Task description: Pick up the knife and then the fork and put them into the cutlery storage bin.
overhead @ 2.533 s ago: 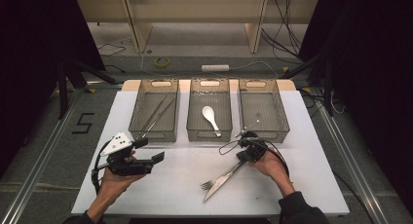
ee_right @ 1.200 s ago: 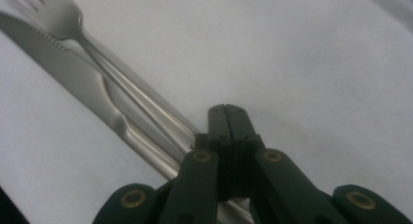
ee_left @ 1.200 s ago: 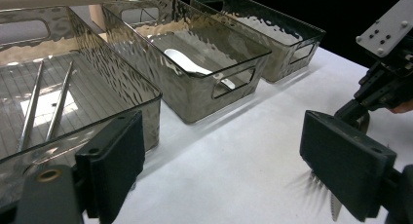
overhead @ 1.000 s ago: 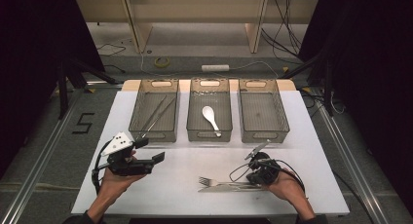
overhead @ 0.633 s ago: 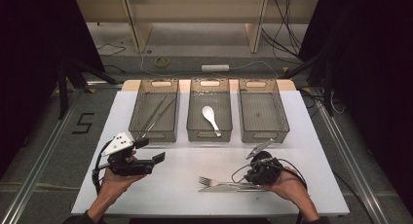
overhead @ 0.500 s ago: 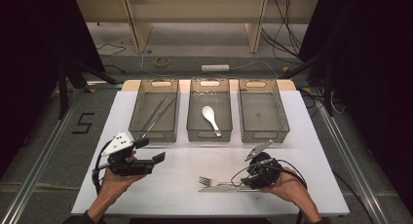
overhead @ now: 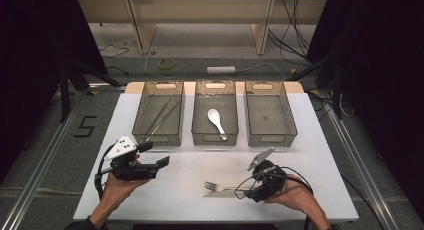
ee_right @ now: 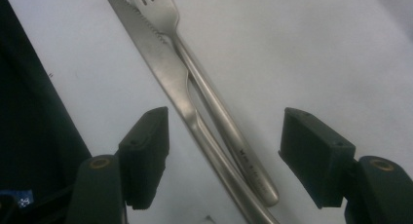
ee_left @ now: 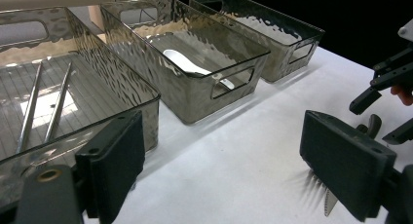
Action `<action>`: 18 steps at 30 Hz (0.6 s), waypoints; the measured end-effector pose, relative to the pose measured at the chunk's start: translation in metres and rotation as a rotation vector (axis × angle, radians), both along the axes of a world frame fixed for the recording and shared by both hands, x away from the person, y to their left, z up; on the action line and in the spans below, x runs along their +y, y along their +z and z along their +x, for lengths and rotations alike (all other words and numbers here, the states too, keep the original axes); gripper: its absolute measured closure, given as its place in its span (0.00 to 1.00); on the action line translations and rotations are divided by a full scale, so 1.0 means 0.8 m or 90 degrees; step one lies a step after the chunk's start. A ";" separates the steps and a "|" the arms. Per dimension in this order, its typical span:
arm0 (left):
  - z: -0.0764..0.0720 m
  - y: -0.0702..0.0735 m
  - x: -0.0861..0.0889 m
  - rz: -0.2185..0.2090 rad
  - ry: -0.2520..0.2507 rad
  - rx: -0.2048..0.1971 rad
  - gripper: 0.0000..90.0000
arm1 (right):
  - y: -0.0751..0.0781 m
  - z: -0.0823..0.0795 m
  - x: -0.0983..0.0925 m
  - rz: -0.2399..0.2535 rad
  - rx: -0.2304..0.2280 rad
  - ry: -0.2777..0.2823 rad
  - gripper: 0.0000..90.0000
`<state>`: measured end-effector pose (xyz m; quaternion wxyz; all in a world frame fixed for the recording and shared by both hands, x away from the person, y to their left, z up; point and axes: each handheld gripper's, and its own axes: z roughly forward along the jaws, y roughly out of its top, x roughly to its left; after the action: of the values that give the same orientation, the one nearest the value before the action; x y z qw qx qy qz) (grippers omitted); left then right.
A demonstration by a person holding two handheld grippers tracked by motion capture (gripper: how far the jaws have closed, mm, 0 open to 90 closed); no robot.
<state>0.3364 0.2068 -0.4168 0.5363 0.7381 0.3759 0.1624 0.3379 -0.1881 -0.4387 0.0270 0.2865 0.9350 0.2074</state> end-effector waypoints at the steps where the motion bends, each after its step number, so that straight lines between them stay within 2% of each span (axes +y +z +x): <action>1: 0.000 0.000 0.000 0.002 -0.001 0.000 0.18 | -0.001 0.000 0.000 -0.002 0.002 0.001 0.40; 7: 0.000 0.000 0.000 -0.001 0.000 0.000 0.18 | -0.007 -0.002 0.004 -0.018 0.013 0.016 0.38; 13: 0.000 0.000 0.001 0.000 0.000 -0.001 0.18 | -0.012 -0.007 0.004 -0.044 0.015 0.031 0.52; 18: 0.000 0.000 0.000 -0.001 0.000 -0.001 0.18 | -0.016 -0.009 0.003 -0.059 0.020 0.027 0.58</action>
<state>0.3363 0.2072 -0.4166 0.5369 0.7378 0.3756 0.1625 0.3310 -0.1860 -0.4517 0.0215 0.2686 0.9496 0.1600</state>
